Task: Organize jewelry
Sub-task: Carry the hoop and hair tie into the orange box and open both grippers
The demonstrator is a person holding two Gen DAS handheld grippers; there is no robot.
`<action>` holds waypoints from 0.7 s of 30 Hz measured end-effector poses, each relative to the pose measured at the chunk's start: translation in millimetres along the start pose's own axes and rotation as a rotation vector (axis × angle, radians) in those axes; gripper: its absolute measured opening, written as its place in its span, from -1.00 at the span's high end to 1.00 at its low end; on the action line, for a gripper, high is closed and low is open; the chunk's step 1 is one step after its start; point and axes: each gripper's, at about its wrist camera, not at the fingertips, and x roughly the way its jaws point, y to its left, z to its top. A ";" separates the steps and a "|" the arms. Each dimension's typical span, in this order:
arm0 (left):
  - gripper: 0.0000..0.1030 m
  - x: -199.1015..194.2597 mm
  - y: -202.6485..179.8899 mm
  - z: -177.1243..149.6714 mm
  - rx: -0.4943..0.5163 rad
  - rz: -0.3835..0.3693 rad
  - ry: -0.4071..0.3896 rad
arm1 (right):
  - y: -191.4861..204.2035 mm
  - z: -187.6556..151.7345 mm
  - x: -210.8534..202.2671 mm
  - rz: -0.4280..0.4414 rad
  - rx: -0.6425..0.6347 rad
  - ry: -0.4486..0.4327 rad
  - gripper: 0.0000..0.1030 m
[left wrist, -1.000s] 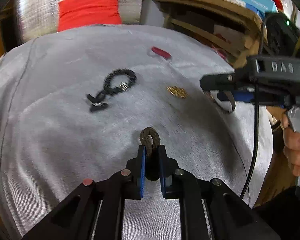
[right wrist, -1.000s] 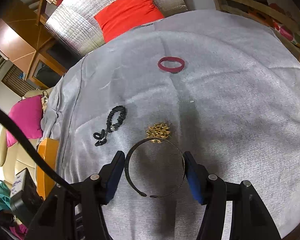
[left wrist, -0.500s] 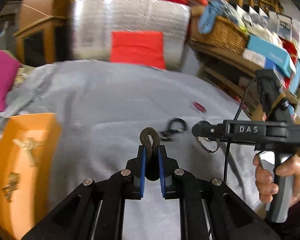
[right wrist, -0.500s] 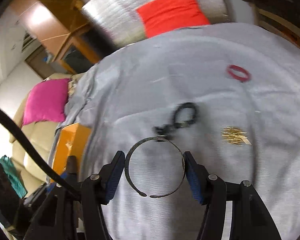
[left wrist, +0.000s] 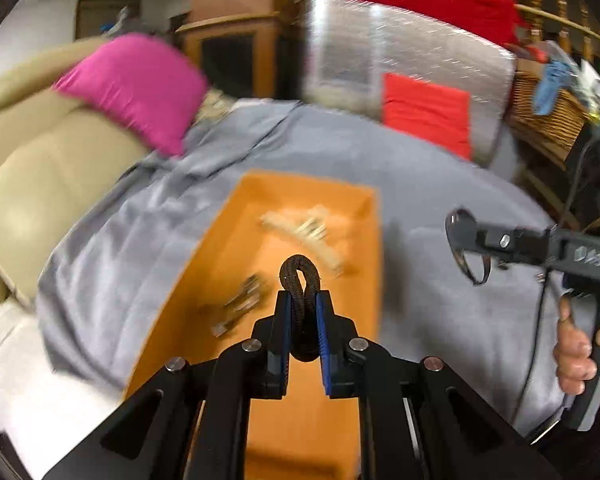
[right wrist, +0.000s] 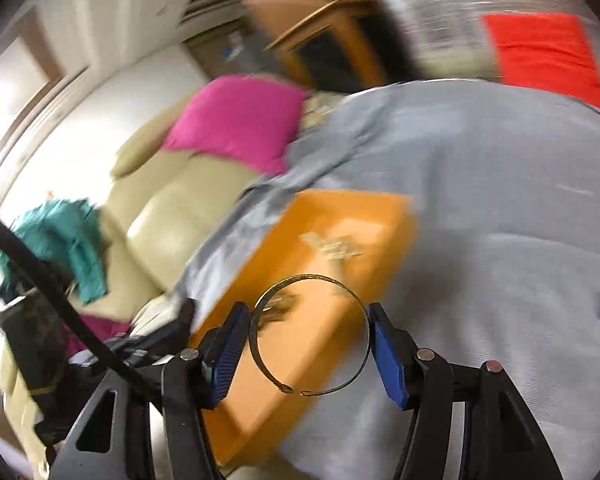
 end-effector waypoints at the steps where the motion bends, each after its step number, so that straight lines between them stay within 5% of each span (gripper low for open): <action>1: 0.75 4.7 10.5 -5.4 -0.016 0.017 0.023 | 8.9 0.5 10.7 0.010 -0.019 0.017 -0.21; 10: 0.75 37.6 61.7 -35.4 -0.113 0.087 0.162 | 60.9 -24.2 126.2 0.053 -0.127 0.331 -0.21; 21: 0.75 57.3 96.0 -44.1 -0.167 0.077 0.234 | 95.3 -80.6 146.8 0.110 -0.394 0.539 -0.21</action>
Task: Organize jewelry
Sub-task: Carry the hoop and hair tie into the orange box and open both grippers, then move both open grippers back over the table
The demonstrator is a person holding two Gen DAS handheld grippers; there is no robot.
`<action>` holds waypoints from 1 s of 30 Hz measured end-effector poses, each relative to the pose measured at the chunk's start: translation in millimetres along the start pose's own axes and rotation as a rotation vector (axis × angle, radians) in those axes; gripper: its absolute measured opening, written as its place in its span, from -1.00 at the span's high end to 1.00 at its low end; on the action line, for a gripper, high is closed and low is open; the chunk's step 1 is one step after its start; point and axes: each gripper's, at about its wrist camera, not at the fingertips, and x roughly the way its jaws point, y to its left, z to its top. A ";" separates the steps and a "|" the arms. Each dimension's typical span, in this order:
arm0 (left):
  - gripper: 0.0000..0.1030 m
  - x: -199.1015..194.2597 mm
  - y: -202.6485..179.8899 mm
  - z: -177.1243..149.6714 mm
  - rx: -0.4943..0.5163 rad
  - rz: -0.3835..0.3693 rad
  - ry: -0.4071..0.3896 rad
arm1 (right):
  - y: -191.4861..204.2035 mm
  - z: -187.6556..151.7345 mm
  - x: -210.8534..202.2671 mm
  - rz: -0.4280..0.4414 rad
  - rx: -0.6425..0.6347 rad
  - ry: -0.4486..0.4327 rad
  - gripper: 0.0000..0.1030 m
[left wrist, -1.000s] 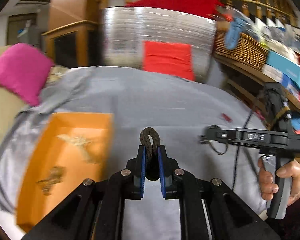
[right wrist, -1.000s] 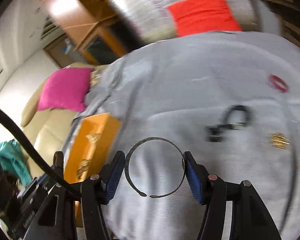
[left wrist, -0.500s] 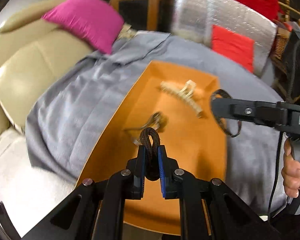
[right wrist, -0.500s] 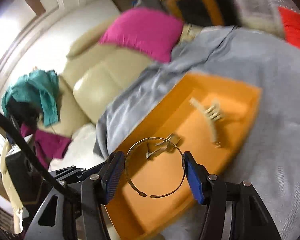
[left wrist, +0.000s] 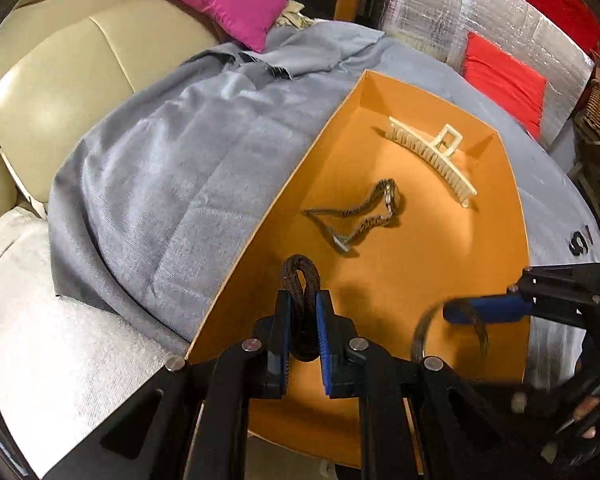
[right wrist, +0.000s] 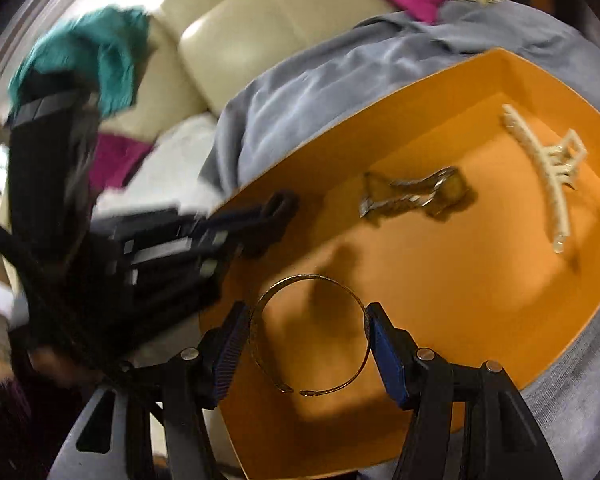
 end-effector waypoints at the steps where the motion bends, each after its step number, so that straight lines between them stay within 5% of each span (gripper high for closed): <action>1: 0.75 1.1 1.1 -0.6 0.004 -0.008 0.008 | 2.4 -2.4 2.6 -0.005 -0.025 0.017 -0.21; 16: 0.66 24.1 11.2 -0.2 -0.018 -0.046 0.118 | 17.1 -10.2 23.7 -0.014 -0.116 0.162 -0.29; 21: 0.19 18.3 4.8 1.6 0.006 -0.023 0.115 | 5.1 -11.2 -0.1 0.061 -0.045 0.076 -0.29; 30: -0.06 -22.6 -28.2 12.1 0.086 0.011 0.022 | -44.6 -43.5 -92.5 0.047 0.121 -0.152 -0.29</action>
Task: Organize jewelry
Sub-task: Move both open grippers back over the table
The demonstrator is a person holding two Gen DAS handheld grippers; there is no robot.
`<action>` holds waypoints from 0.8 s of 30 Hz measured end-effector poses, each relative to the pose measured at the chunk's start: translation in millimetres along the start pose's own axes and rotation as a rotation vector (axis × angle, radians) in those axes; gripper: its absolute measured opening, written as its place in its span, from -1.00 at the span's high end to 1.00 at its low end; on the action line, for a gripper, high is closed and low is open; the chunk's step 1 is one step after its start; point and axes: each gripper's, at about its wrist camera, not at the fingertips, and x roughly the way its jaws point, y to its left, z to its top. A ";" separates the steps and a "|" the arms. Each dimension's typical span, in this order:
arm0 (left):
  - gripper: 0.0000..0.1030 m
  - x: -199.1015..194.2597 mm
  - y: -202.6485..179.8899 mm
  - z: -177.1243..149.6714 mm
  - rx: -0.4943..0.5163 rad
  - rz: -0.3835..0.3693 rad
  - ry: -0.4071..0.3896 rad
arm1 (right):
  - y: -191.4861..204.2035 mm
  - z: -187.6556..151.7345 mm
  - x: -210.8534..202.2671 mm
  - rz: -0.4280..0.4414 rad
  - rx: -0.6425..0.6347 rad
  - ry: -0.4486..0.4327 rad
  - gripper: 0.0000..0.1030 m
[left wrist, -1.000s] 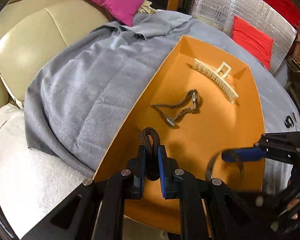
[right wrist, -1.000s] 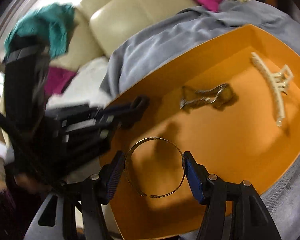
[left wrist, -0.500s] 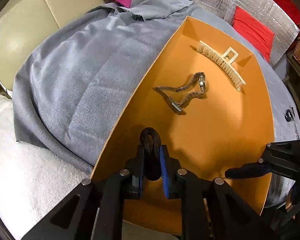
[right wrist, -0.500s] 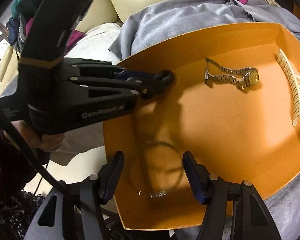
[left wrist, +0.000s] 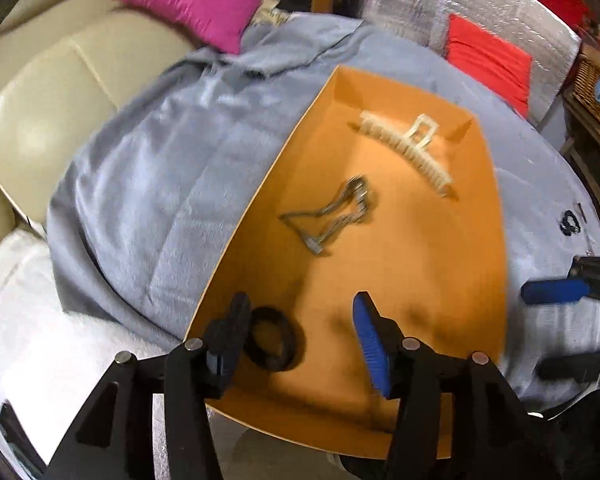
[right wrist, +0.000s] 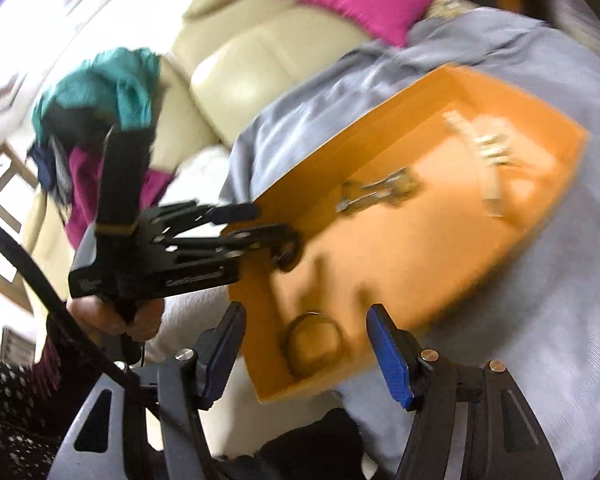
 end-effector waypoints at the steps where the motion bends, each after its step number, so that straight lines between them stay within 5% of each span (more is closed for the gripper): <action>1: -0.07 -5.9 -5.7 2.3 0.011 0.002 -0.012 | -5.3 -1.8 -10.4 -0.008 0.019 -0.024 -0.29; 11: -0.20 -56.8 -117.9 21.7 0.209 -0.039 -0.138 | -100.7 -74.1 -149.0 -0.091 0.338 -0.319 -0.29; 18: -0.23 -54.7 -206.9 18.6 0.321 -0.113 -0.140 | -159.8 -145.3 -235.6 -0.107 0.567 -0.502 -0.29; 24: -0.23 -28.6 -269.2 15.3 0.373 -0.187 -0.103 | -207.0 -197.3 -269.5 -0.104 0.773 -0.598 -0.30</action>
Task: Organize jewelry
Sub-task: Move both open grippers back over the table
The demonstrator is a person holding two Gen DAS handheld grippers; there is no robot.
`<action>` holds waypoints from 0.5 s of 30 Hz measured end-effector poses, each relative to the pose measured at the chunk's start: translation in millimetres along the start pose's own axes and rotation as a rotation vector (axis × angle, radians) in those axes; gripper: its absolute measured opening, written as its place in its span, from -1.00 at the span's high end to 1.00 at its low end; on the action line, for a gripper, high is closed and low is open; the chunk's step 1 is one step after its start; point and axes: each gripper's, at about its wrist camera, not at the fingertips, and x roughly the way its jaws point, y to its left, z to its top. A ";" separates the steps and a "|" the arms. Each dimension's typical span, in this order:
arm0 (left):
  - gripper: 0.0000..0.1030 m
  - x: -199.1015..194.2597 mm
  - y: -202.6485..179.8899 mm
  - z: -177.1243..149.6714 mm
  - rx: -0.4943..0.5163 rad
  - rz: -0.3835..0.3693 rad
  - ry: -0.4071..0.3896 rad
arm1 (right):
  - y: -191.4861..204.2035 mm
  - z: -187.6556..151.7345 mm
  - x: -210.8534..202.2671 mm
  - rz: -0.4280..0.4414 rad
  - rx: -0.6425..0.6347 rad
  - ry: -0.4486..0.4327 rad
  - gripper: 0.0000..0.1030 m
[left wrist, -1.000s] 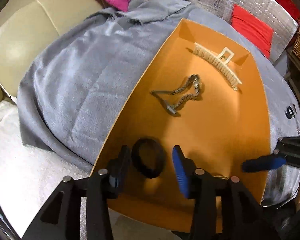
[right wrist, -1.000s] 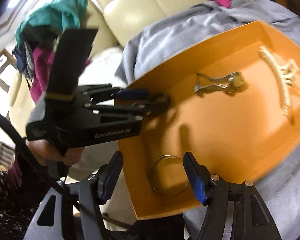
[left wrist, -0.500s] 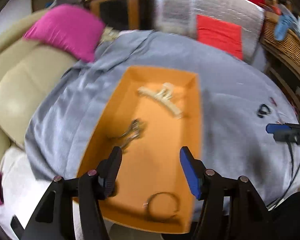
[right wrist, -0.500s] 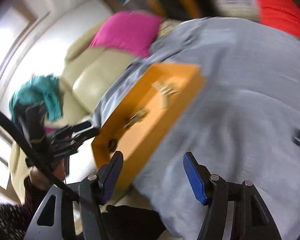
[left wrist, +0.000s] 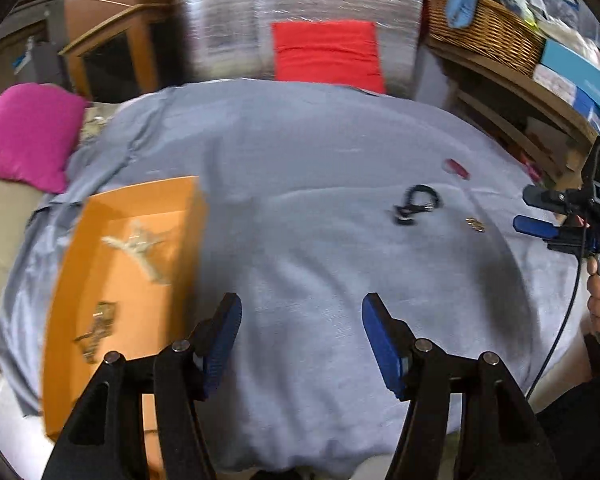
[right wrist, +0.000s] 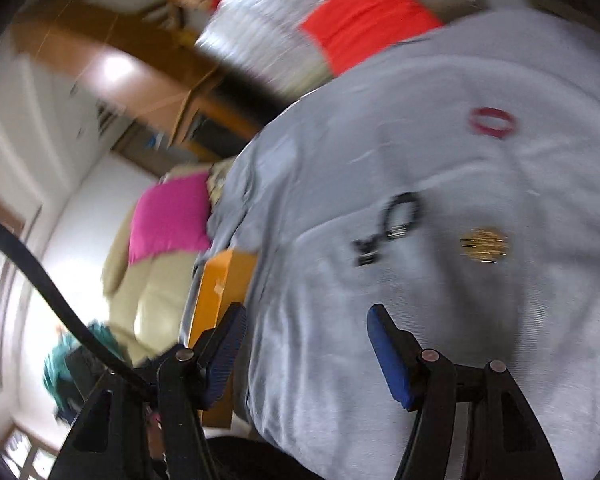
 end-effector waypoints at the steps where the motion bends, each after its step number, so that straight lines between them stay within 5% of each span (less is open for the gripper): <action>1: -0.23 7.6 -10.0 4.4 0.008 -0.014 -0.003 | -10.8 3.2 -4.8 -0.003 0.034 -0.015 -0.31; 9: -0.23 72.8 -74.1 35.6 0.095 -0.062 -0.042 | -73.1 14.3 -8.0 -0.050 0.250 -0.064 -0.30; 15: -0.23 122.9 -92.1 46.0 0.062 -0.116 -0.003 | -93.7 18.2 9.4 -0.112 0.302 -0.032 -0.30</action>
